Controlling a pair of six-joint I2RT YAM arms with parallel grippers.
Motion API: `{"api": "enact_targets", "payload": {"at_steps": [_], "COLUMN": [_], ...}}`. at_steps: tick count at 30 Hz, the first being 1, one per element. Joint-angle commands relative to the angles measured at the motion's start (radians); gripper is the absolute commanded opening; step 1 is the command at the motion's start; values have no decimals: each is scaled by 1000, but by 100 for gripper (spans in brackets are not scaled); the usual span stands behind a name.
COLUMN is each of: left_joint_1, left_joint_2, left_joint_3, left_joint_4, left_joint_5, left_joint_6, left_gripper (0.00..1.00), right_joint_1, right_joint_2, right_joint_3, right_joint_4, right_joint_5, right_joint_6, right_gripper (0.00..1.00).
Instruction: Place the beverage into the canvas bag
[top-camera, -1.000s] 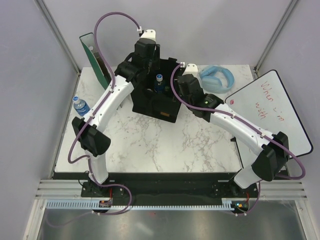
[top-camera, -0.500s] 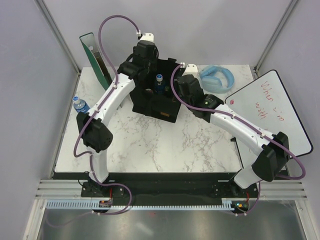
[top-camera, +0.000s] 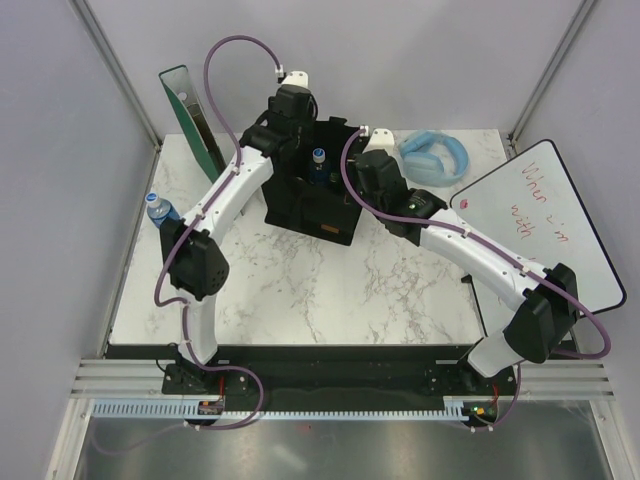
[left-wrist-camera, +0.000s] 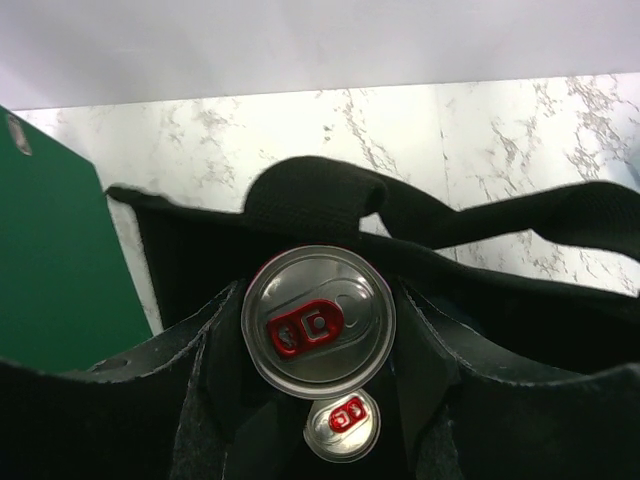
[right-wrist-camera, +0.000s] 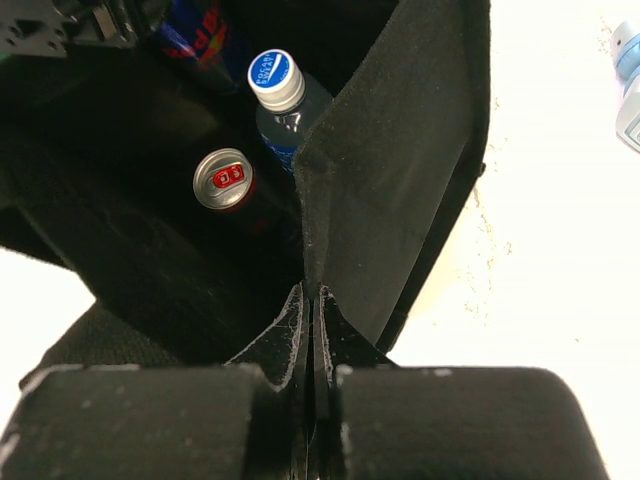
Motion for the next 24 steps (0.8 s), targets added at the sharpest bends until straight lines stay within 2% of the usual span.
{"api": "enact_targets", "payload": {"at_steps": [1,3,12,21,24], "left_joint_1": [11,2,-50,-69,-70], "left_joint_2": [-47,-73,-129,-126,-114], "left_joint_3": [-39,-34,51,39,30], "left_joint_4": [26,25,22,25,26], "left_joint_5": [82,131,157,237,211], "left_joint_6": [-64,-74,-46,-25,-32], "left_gripper": [2,2,2,2,2], "right_joint_1": [0,-2,-2,-2,-2], "right_joint_2": [-33,-29,-22,-15,-15], "right_joint_3": [-7,-9,-15,-9,-9], "right_joint_4": [20,21,33,38,40], "right_joint_5": [13,8,-7,-13,-13], "right_joint_6": [-13,-12,-3,0,2], "right_gripper": [0,0,0,0,0]}}
